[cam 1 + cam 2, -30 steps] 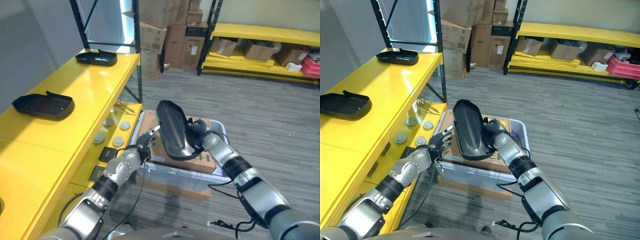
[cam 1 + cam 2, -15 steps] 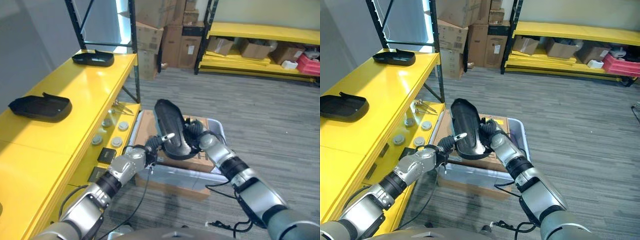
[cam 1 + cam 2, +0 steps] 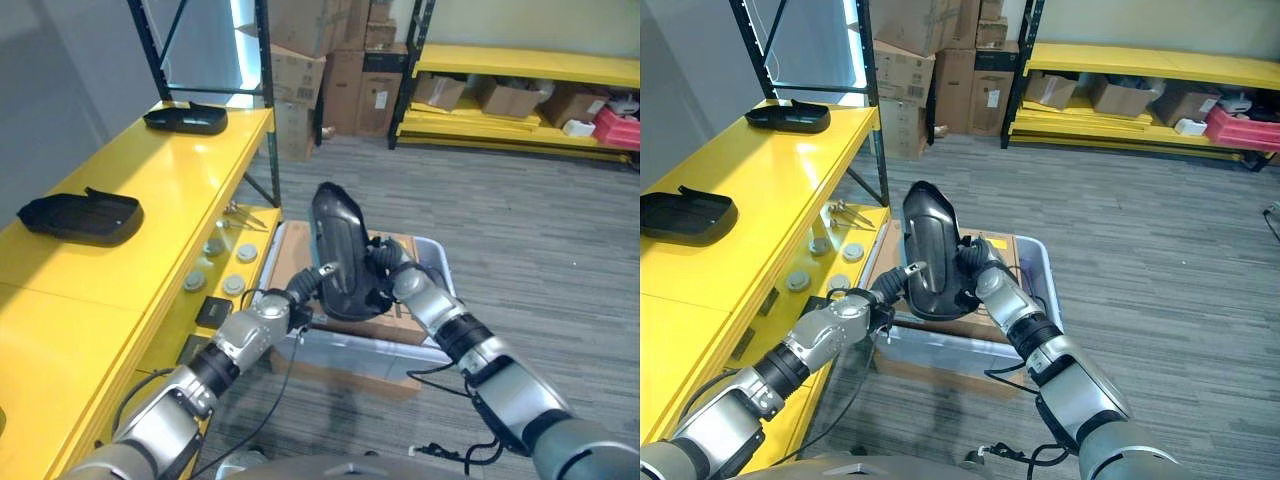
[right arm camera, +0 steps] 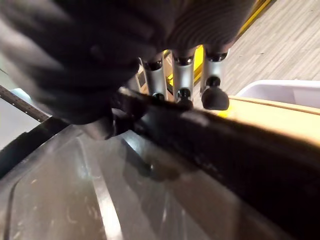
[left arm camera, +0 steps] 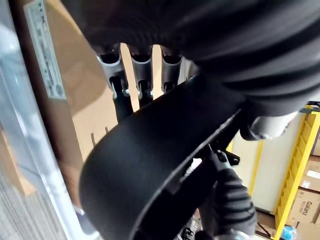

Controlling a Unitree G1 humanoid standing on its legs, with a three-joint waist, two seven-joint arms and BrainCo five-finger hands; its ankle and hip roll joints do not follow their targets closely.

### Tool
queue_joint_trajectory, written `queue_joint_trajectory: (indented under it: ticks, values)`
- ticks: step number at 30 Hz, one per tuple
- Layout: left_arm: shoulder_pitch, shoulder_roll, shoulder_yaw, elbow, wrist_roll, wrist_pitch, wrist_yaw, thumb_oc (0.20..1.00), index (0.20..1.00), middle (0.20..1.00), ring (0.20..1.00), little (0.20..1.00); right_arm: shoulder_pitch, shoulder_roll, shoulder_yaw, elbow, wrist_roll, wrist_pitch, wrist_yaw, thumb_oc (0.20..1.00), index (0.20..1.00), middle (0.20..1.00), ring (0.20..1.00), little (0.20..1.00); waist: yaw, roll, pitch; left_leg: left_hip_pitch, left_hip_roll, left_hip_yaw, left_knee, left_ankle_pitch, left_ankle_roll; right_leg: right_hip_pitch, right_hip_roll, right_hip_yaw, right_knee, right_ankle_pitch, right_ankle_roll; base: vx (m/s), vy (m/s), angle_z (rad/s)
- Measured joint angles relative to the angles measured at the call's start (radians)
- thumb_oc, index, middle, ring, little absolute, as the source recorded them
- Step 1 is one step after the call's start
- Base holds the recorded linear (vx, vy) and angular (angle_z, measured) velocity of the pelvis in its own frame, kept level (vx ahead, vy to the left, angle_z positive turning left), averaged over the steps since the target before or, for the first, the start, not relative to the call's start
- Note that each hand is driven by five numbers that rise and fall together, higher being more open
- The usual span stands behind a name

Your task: Move parts from the plastic box to the shelf.

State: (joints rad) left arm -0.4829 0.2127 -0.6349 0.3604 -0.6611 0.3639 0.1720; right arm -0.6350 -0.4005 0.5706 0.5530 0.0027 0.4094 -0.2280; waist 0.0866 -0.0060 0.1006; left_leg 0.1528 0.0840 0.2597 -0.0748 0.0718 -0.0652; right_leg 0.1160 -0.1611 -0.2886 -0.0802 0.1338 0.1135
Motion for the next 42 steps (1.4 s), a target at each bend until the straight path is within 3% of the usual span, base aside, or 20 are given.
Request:
queue_joint_trajectory:
  ticks: [10,12,16,20,23,27,30,31,34,37,38,40,42]
  values:
    - [0.001,0.017,0.002,0.002,0.04,0.006,0.039,0.2,0.2,0.2,0.2,0.2,0.0,0.018,0.0,-0.007,0.046,0.001,-0.027,0.2,0.2,0.2,0.2,0.2,0.001,-0.001,0.0,0.0,-0.001,0.0,0.0,0.0,0.0,0.001,-0.001,0.0,0.0,0.001,0.0,0.0,0.0,0.0]
    - [0.001,0.018,0.003,0.002,0.053,0.005,0.045,0.2,0.2,0.2,0.2,0.2,0.0,0.025,-0.002,-0.01,0.136,0.001,-0.057,1.0,1.0,1.0,1.0,1.0,0.002,-0.001,0.0,0.0,-0.001,0.0,0.001,0.0,0.0,0.001,-0.001,0.0,0.0,0.001,0.0,0.0,0.0,0.0]
    - [0.008,0.034,0.011,-0.051,0.055,-0.007,0.082,0.2,0.2,0.2,0.2,0.2,0.018,0.076,-0.102,-0.121,0.416,-0.001,-0.167,1.0,1.0,1.0,1.0,1.0,0.006,0.0,0.0,0.0,-0.002,-0.001,0.001,0.0,0.0,0.004,-0.004,0.0,0.0,0.001,0.0,0.0,0.0,0.0]
    - [0.023,0.072,0.105,-0.139,0.056,-0.023,0.112,0.2,0.2,0.2,0.2,0.2,0.118,0.154,-0.265,-0.282,0.636,-0.143,-0.238,1.0,1.0,1.0,1.0,1.0,0.019,0.001,-0.001,0.003,-0.003,0.0,-0.001,0.0,0.0,0.002,-0.006,0.0,0.0,0.0,0.001,0.0,0.0,0.0]
    - [0.096,0.1,0.196,-0.2,0.057,-0.054,0.112,0.2,0.2,0.2,0.2,0.2,0.266,0.139,-0.352,-0.38,0.669,-0.181,-0.197,1.0,1.0,1.0,1.0,1.0,0.006,0.003,-0.002,0.002,-0.007,0.016,-0.003,-0.001,0.002,-0.01,-0.006,0.014,0.0,0.003,0.005,-0.03,-0.014,-0.12]
    - [0.219,0.132,0.332,-0.214,0.057,-0.126,0.113,0.2,0.2,0.2,0.2,0.2,0.461,0.028,-0.493,-0.394,0.659,-0.189,-0.084,1.0,1.0,1.0,1.0,1.0,-0.041,0.003,-0.003,-0.003,-0.002,0.045,-0.003,-0.003,0.003,-0.036,0.001,0.041,-0.006,0.001,0.01,-0.05,-0.028,-0.24]
    - [0.321,0.131,0.4,-0.215,0.07,-0.204,0.091,0.2,0.2,0.2,0.2,0.2,0.639,0.045,-0.524,-0.465,0.66,-0.197,0.007,1.0,1.0,1.0,1.0,1.0,-0.055,-0.002,-0.018,-0.016,-0.002,0.067,-0.003,-0.006,-0.001,-0.065,0.009,0.067,-0.001,0.007,0.007,-0.07,-0.036,-0.25]
    - [0.376,0.134,0.44,-0.222,0.08,-0.238,0.083,0.2,0.2,0.2,0.2,0.2,0.747,0.08,-0.517,-0.427,0.657,-0.18,0.028,1.0,1.0,1.0,1.0,1.0,-0.057,-0.009,-0.022,-0.018,-0.001,0.071,-0.004,-0.01,0.0,-0.069,0.011,0.072,-0.001,0.006,0.006,-0.06,-0.061,-0.13]
    - [0.391,0.181,0.463,-0.235,0.088,-0.307,0.064,0.2,0.2,0.2,0.2,0.2,0.794,0.119,-0.455,-0.162,0.636,-0.112,0.081,1.0,1.0,1.0,1.0,1.0,-0.03,-0.023,-0.023,-0.036,-0.007,0.071,-0.004,-0.011,0.001,-0.087,-0.005,0.055,-0.007,0.002,0.001,-0.05,-0.114,0.0]
    - [0.417,0.189,0.466,-0.271,0.098,-0.368,0.031,0.2,0.2,0.2,0.2,0.2,0.801,0.116,-0.456,0.058,0.579,-0.187,0.152,1.0,1.0,1.0,1.0,1.0,-0.011,-0.024,-0.029,-0.07,-0.007,0.021,-0.01,-0.016,0.011,-0.111,-0.017,0.05,0.092,-0.022,0.021,-0.1,-0.337,0.62]
    - [0.429,0.204,0.46,-0.296,0.098,-0.38,0.002,0.2,0.2,0.2,0.2,0.2,0.829,0.112,-0.414,0.161,0.579,-0.211,0.162,1.0,1.0,1.0,1.0,1.0,-0.014,-0.038,-0.041,-0.111,-0.004,-0.059,0.004,0.007,0.01,-0.113,-0.013,0.061,0.123,-0.073,0.016,-0.09,-0.326,1.39]
    - [0.438,0.231,0.489,-0.332,0.105,-0.384,0.006,0.2,0.2,0.2,0.2,0.2,0.83,0.108,-0.37,0.184,0.567,-0.22,0.191,1.0,1.0,1.0,1.0,1.0,0.008,-0.049,-0.041,-0.138,0.008,-0.106,-0.001,0.035,0.0,-0.115,0.005,0.031,0.098,-0.082,0.007,-0.09,-0.307,0.91]
    - [0.454,0.239,0.535,-0.34,0.105,-0.392,0.026,0.2,0.2,0.2,0.2,0.2,0.805,0.094,-0.367,0.16,0.553,-0.26,0.22,1.0,1.0,1.0,1.0,1.0,0.025,-0.028,-0.027,-0.144,0.027,-0.15,0.012,0.05,-0.011,-0.062,0.032,-0.007,0.042,-0.061,-0.002,-0.13,-0.302,0.54]
